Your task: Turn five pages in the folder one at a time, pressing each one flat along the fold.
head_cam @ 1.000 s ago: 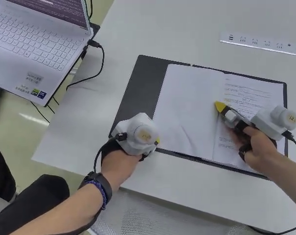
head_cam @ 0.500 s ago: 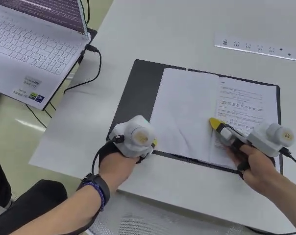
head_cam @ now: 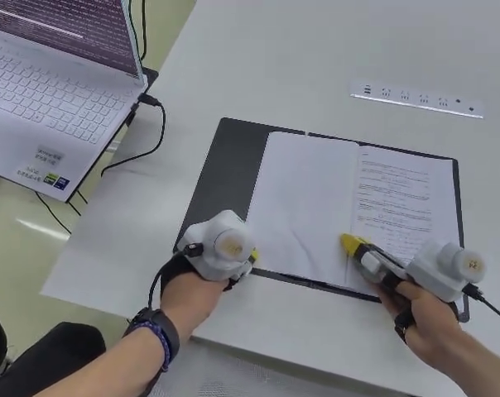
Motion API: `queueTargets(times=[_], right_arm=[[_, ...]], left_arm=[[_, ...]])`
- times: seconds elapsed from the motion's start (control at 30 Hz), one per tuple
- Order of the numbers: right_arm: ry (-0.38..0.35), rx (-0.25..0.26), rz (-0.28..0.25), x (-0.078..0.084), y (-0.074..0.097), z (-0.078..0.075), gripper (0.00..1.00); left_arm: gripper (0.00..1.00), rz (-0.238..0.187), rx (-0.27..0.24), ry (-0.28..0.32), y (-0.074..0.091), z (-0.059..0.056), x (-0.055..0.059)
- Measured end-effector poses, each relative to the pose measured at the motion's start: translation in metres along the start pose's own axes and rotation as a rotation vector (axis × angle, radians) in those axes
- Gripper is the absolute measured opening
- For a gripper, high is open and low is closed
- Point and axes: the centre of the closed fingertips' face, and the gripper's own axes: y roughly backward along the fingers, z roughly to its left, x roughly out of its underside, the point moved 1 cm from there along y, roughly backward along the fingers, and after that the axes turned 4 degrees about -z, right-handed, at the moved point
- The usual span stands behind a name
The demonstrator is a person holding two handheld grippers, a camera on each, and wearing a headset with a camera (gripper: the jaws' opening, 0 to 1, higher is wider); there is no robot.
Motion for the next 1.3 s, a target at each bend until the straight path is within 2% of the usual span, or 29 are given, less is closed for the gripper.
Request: queueTargets(times=[0.63, 1.3], right_arm=[[-0.008, -0.005, 0.026, 0.028, 0.021, 0.001, 0.00], [-0.007, -0.001, 0.056, 0.046, 0.036, 0.009, 0.00]], left_arm=[[0.00, -0.011, -0.002, -0.001, 0.000, 0.000, 0.000], [0.00, -0.016, -0.002, -0.008, 0.000, 0.000, 0.000]])
